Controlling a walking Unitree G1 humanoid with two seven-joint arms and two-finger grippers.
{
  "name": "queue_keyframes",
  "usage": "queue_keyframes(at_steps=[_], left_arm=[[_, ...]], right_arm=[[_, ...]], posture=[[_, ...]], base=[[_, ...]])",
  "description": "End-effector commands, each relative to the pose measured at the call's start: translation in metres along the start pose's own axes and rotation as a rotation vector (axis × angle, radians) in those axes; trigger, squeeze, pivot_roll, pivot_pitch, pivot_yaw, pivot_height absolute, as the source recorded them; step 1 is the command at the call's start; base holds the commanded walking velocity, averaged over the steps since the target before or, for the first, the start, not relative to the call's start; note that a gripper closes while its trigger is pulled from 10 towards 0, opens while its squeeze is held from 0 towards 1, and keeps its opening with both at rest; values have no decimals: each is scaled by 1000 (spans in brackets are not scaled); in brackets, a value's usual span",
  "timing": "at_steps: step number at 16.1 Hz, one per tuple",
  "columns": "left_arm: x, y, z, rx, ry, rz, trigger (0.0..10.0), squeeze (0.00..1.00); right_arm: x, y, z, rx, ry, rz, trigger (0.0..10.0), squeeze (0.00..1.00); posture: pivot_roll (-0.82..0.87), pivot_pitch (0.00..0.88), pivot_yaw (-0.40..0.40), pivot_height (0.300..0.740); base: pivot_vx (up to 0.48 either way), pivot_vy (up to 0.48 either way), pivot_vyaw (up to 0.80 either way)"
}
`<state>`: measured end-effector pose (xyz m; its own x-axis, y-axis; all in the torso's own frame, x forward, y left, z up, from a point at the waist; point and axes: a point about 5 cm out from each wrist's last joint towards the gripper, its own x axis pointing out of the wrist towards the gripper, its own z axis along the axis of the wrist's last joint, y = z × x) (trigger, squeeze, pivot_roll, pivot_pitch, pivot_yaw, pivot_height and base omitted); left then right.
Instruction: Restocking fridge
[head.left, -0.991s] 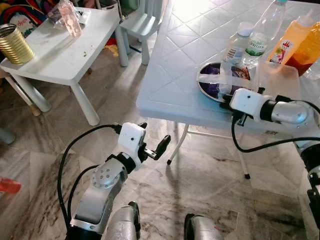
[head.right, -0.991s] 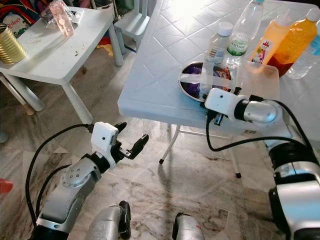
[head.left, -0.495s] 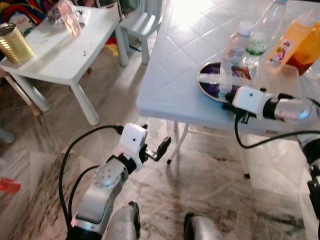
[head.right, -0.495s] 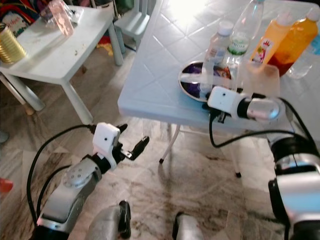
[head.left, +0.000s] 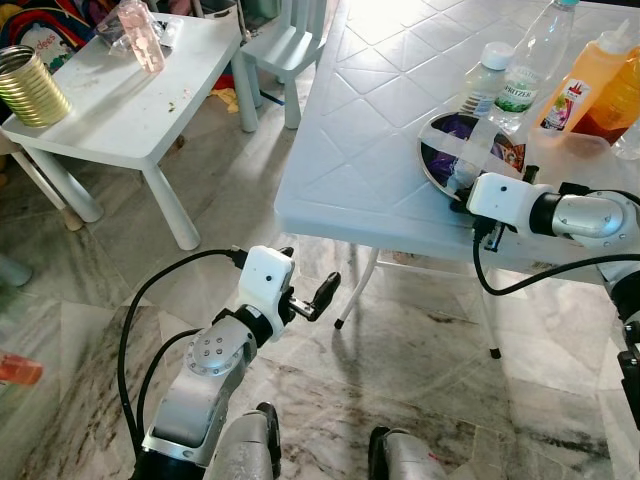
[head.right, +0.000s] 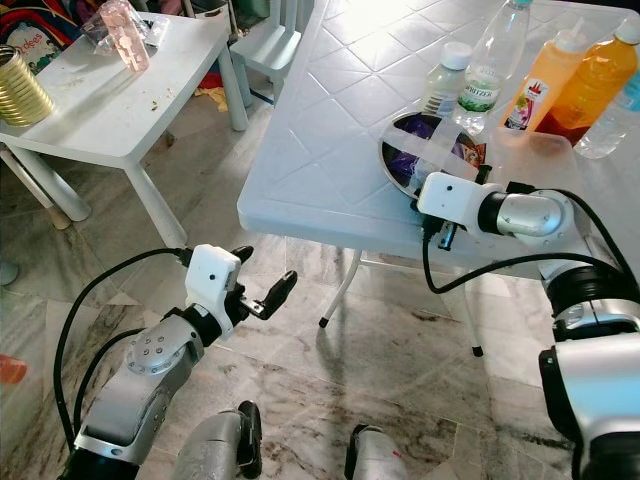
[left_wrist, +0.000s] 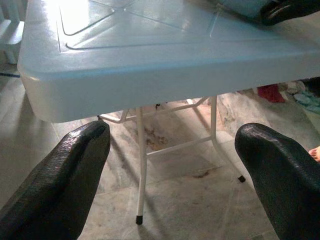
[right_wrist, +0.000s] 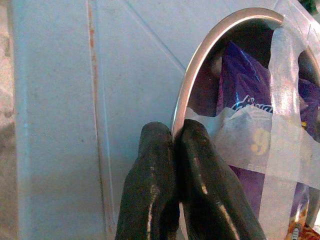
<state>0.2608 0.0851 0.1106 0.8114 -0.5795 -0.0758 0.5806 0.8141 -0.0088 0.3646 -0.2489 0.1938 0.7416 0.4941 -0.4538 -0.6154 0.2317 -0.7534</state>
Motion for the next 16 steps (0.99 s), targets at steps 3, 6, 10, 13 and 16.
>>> queue_keyframes(at_steps=[3,6,10,13,16], left_arm=[[1,-2,-4,0,22,2,10000,0],[1,0,-6,-15,29,36,10000,0],[4,11,-5,5,24,180,10000,0],[0,28,-5,17,11,333,10000,0],[-5,40,-5,13,-5,437,10000,0]], right_arm=[[-1,4,0,-57,-8,14,0,0],[9,7,23,-143,-150,-27,0,0],[21,18,58,-204,-353,-85,0,0],[27,49,70,-161,-445,-132,2039,0],[28,80,77,-84,-502,-153,10000,0]], posture=[[92,153,24,740],[91,151,19,740],[89,151,0,740],[87,145,-19,740],[87,131,-30,740]], base=[[0,0,0],[0,0,0],[0,0,0],[0,0,0],[0,0,0]])
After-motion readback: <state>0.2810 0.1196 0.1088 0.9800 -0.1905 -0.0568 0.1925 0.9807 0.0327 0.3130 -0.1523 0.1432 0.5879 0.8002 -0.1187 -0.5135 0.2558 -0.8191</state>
